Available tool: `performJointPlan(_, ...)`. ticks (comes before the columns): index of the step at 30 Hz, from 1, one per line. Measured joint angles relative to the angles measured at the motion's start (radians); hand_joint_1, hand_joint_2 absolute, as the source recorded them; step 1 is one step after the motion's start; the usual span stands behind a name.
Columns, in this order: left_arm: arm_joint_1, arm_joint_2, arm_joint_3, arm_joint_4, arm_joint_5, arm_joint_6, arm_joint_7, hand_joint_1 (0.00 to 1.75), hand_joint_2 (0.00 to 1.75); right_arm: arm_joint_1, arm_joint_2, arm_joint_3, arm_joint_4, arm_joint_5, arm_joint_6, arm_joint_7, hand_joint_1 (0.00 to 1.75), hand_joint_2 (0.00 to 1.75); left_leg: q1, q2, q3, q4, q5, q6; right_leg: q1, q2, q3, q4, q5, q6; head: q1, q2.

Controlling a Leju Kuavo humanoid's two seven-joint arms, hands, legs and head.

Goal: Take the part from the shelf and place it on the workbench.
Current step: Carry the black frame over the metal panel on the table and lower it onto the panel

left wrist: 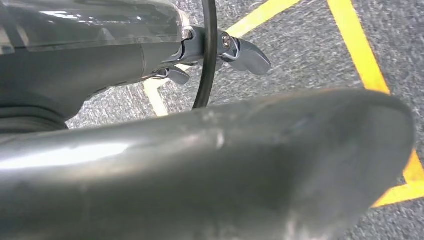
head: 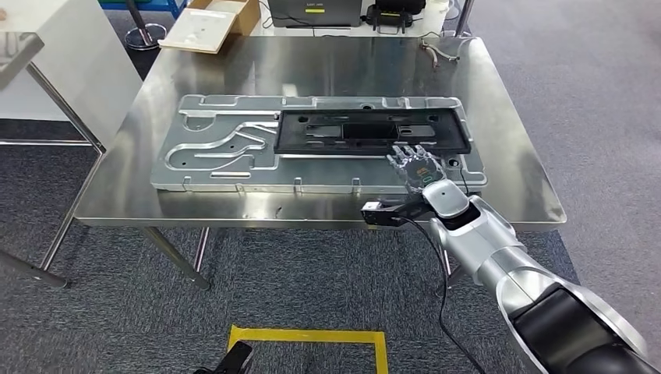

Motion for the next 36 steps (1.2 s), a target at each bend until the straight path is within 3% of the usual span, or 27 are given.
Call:
performJointPlan(2,0.0,0.0,0.0,0.0,0.0,0.0,0.0,0.0,0.0,-0.001,-0.006,0.0,-0.003,0.0,0.001,-0.001,0.0,0.0,-0.004,-0.009,0.028,-0.06,-0.022,0.019,-0.001,0.001,-0.01,0.006,0.014,0.014,0.0,0.0)
performJointPlan(4,0.001,0.0,0.0,0.0,0.0,0.0,0.001,0.0,0.0,-0.001,-0.008,0.0,-0.003,0.0,0.002,-0.003,0.0,0.0,-0.006,-0.008,0.017,-0.064,-0.007,0.047,-0.005,0.003,-0.013,0.003,0.027,0.029,0.0,0.0)
performJointPlan(5,0.0,0.0,0.0,0.0,0.0,0.0,0.001,0.0,0.0,0.0,-0.007,0.0,-0.003,0.0,0.003,-0.003,0.0,0.0,-0.007,-0.006,0.01,-0.066,0.005,0.058,-0.007,0.008,-0.02,0.011,0.014,0.033,0.0,0.0)
performJointPlan(7,-0.002,0.0,0.0,0.0,0.0,0.0,0.001,0.0,0.0,0.001,-0.002,0.0,-0.003,0.0,0.004,-0.003,0.0,0.0,-0.006,-0.002,-0.011,-0.071,0.033,0.075,-0.01,0.024,-0.047,0.085,-0.07,0.035,0.001,0.0)
performJointPlan(9,-0.003,0.0,0.0,0.0,0.0,0.0,0.001,0.0,0.0,0.002,0.007,0.0,-0.002,0.0,0.004,-0.003,0.0,0.0,-0.01,0.0,-0.044,-0.07,0.059,0.082,-0.009,0.036,-0.077,0.219,-0.167,0.033,0.001,0.0)
performJointPlan(10,-0.003,0.0,0.0,0.0,0.0,0.0,0.001,0.0,0.0,0.003,0.012,0.0,-0.002,0.0,0.004,-0.002,0.0,0.0,-0.013,0.0,-0.06,-0.07,0.071,0.083,-0.009,0.037,-0.082,0.274,-0.188,0.031,0.001,0.0)
performJointPlan(12,-0.003,0.0,0.0,0.0,0.0,0.0,0.001,0.0,0.0,0.005,0.021,0.0,-0.001,0.0,0.004,-0.002,0.0,0.0,-0.02,0.001,-0.091,-0.069,0.096,0.084,-0.004,0.038,-0.047,0.295,-0.166,0.022,0.001,0.0)
performJointPlan(14,-0.003,-0.001,0.0,0.0,0.0,0.0,0.001,0.0,0.0,0.004,0.025,0.0,-0.002,0.0,0.004,-0.002,0.0,0.0,-0.027,0.001,-0.116,-0.069,0.119,0.084,0.008,0.033,0.054,0.19,-0.131,-0.001,0.0,0.0)
performJointPlan(16,-0.003,-0.002,0.0,0.0,0.0,-0.001,0.001,0.0,0.0,-0.002,0.026,0.0,-0.006,0.0,0.003,-0.002,0.0,0.0,-0.03,0.001,-0.131,-0.07,0.141,0.078,0.023,0.023,0.159,0.048,-0.149,-0.019,0.0,0.0)
performJointPlan(17,-0.004,-0.003,0.0,0.0,0.0,-0.001,0.001,0.0,0.0,-0.005,0.027,0.0,-0.007,0.0,0.003,-0.002,0.0,0.0,-0.029,0.003,-0.134,-0.074,0.153,0.074,0.03,0.02,0.186,0.004,-0.16,-0.023,0.0,0.0)
performJointPlan(18,-0.004,-0.003,0.0,0.0,0.0,-0.001,0.001,0.0,0.0,-0.007,0.027,0.0,-0.008,0.0,0.003,-0.002,0.0,0.0,-0.029,0.004,-0.136,-0.081,0.166,0.068,0.033,0.019,0.192,-0.02,-0.161,-0.023,0.0,0.0)
performJointPlan(20,-0.003,-0.003,0.0,0.0,0.0,-0.001,0.002,0.0,0.0,-0.005,0.027,0.0,-0.008,0.0,0.004,-0.003,0.0,0.0,-0.026,0.004,-0.143,-0.087,0.169,0.055,0.028,0.017,0.179,-0.036,-0.133,-0.024,0.0,0.0)
performJointPlan(21,-0.002,-0.003,0.0,0.0,0.0,-0.001,0.002,0.0,0.0,-0.003,0.027,0.0,-0.008,0.0,0.004,-0.003,0.0,0.0,-0.026,0.004,-0.151,-0.072,0.142,0.048,0.023,0.014,0.169,-0.043,-0.116,-0.027,0.0,0.0)
performJointPlan(22,-0.001,-0.002,0.0,0.0,0.0,-0.001,0.002,0.0,0.0,-0.002,0.024,0.0,-0.008,0.0,0.004,-0.003,0.0,0.0,-0.025,0.005,-0.163,-0.037,0.092,0.04,0.018,0.01,0.155,-0.048,-0.099,-0.029,0.0,0.0)
performJointPlan(24,-0.001,-0.002,0.0,0.0,0.0,0.0,0.003,0.0,0.0,0.0,0.015,0.0,-0.007,0.0,0.003,-0.004,0.0,0.0,-0.02,0.008,-0.189,0.084,-0.017,0.025,0.018,0.006,0.12,-0.048,-0.07,-0.031,0.0,0.0)
performJointPlan(25,-0.001,-0.002,0.0,0.0,0.001,0.0,0.003,0.0,0.0,0.002,0.007,0.0,-0.007,-0.002,0.002,-0.004,0.0,0.0,-0.017,0.009,-0.196,0.149,-0.042,0.019,0.017,0.003,0.101,-0.046,-0.056,-0.029,0.0,0.0)
performJointPlan(26,-0.001,-0.002,0.0,0.0,0.002,0.001,0.003,0.0,0.0,0.005,-0.001,0.0,-0.007,-0.003,0.001,-0.004,0.0,0.0,-0.014,0.01,-0.195,0.194,-0.039,0.013,0.016,0.001,0.081,-0.044,-0.042,-0.025,0.0,0.0)
performJointPlan(27,-0.001,-0.002,0.0,0.0,0.002,0.002,0.003,0.0,0.0,0.01,-0.007,0.0,-0.007,-0.004,-0.001,-0.004,0.0,0.0,-0.011,0.011,-0.18,0.21,-0.014,0.008,0.013,-0.001,0.06,-0.04,-0.029,-0.02,0.0,0.0)
performJointPlan(28,0.0,-0.001,0.0,0.0,0.003,0.002,0.003,0.0,0.0,0.015,-0.012,0.0,-0.007,-0.006,-0.003,-0.004,0.0,0.0,-0.007,0.011,-0.148,0.192,0.016,0.002,0.01,-0.002,0.04,-0.034,-0.017,-0.014,0.0,0.0)
performJointPlan(29,-0.001,-0.001,0.0,0.0,0.004,0.003,0.003,0.0,0.0,0.019,-0.015,0.0,-0.008,-0.007,-0.007,-0.004,0.0,0.0,-0.003,0.008,-0.099,0.138,0.027,-0.003,0.007,-0.002,0.02,-0.025,-0.007,-0.007,0.0,0.0)
performJointPlan(30,-0.001,0.0,0.0,0.0,0.004,0.003,0.003,0.0,0.0,0.021,-0.017,0.0,-0.009,-0.008,-0.01,-0.004,0.0,0.0,-0.002,0.001,-0.042,0.063,0.015,-0.005,0.004,-0.001,0.002,-0.013,0.001,0.0,0.0,0.0)
performJointPlan(32,-0.001,0.0,0.0,0.0,0.004,0.003,0.003,0.0,0.0,0.023,-0.018,0.0,-0.011,-0.01,-0.015,-0.003,0.0,0.0,-0.003,-0.01,0.029,-0.045,-0.029,0.011,0.003,0.003,-0.018,0.003,0.016,0.014,0.0,0.0)
performJointPlan(34,0.0,0.0,0.0,0.0,0.004,0.003,0.003,0.0,0.0,0.026,-0.018,0.0,-0.011,-0.011,-0.017,-0.003,0.0,0.0,-0.007,-0.009,0.029,-0.064,-0.03,0.041,0.001,0.007,-0.022,0.0,0.035,0.027,0.0,0.0)
performJointPlan(35,0.0,0.0,0.0,0.0,0.004,0.003,0.003,0.0,0.0,0.028,-0.016,0.0,-0.01,-0.011,-0.017,-0.003,0.0,0.0,-0.008,-0.006,0.024,-0.066,-0.019,0.052,-0.001,0.01,-0.027,0.001,0.034,0.032,0.0,0.0)
performJointPlan(36,-0.001,0.0,0.0,0.0,0.004,0.003,0.003,0.0,0.0,0.03,-0.014,0.0,-0.01,-0.011,-0.017,-0.003,0.0,0.0,-0.008,-0.003,0.015,-0.069,-0.005,0.064,-0.003,0.016,-0.036,0.014,0.012,0.036,0.0,0.0)
